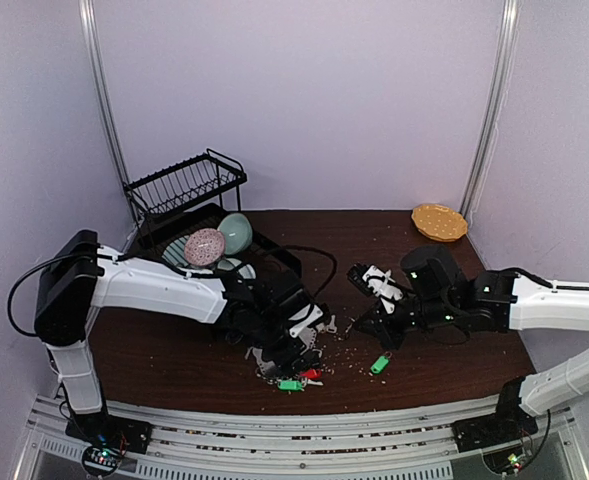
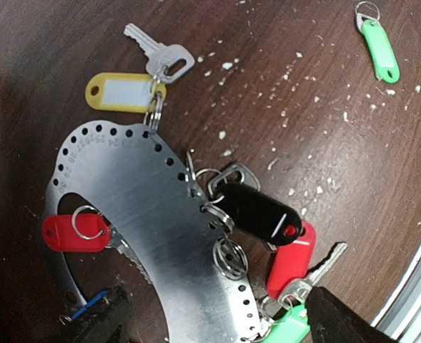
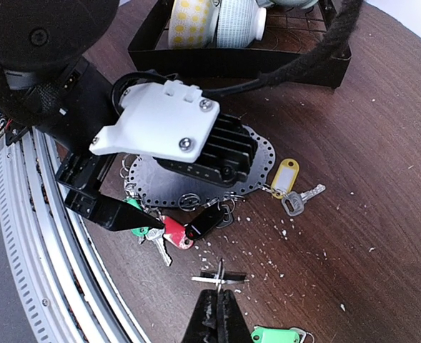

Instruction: Put the keys on the keyring

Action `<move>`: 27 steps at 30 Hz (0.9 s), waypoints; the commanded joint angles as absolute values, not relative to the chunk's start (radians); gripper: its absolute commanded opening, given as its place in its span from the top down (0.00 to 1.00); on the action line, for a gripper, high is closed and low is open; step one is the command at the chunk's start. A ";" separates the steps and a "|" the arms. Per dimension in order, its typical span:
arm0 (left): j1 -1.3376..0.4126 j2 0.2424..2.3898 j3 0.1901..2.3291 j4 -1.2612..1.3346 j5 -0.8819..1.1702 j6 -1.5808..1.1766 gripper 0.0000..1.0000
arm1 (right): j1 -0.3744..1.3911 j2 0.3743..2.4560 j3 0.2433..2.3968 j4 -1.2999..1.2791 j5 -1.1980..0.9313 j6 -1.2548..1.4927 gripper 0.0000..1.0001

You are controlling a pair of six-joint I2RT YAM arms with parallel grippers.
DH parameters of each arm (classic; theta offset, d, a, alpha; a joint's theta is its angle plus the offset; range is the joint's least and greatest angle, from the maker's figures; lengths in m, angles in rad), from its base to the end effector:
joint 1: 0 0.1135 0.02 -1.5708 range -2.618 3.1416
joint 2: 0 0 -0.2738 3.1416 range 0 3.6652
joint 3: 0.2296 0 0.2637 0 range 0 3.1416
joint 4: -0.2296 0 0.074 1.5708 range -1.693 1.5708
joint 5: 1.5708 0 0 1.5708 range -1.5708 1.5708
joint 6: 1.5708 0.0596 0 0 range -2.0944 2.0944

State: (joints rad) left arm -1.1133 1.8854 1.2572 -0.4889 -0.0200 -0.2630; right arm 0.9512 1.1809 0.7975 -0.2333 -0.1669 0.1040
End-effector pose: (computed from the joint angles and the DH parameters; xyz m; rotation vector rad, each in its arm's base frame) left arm 0.1805 -0.3640 0.1514 1.1299 2.5109 -0.3824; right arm 0.1573 0.2376 0.2496 -1.0289 2.0418 0.7595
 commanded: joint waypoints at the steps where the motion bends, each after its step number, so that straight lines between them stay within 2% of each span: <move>1: -1.111 1.936 1.305 -0.574 -0.053 -0.336 0.13 | 0.945 1.166 0.790 -0.214 -0.182 0.101 1.00; 9: -1.111 1.976 1.298 -0.598 -0.064 -0.342 0.11 | 0.946 1.163 0.783 -0.211 -0.189 0.104 1.00; 15: -1.111 1.995 1.306 -0.600 -0.063 -0.350 0.27 | 0.945 1.157 0.779 -0.204 -0.197 0.106 1.00; 17: -1.111 1.993 1.301 -0.599 -0.071 -0.350 0.28 | 0.946 1.155 0.778 -0.206 -0.199 0.106 1.00; 21: -1.109 2.004 1.308 -0.604 -0.094 -0.340 0.28 | 0.946 1.153 0.779 -0.202 -0.205 0.104 1.00; 27: -1.096 1.930 1.313 -0.539 -0.059 -0.363 0.18 | 0.946 1.149 0.775 -0.201 -0.212 0.104 1.00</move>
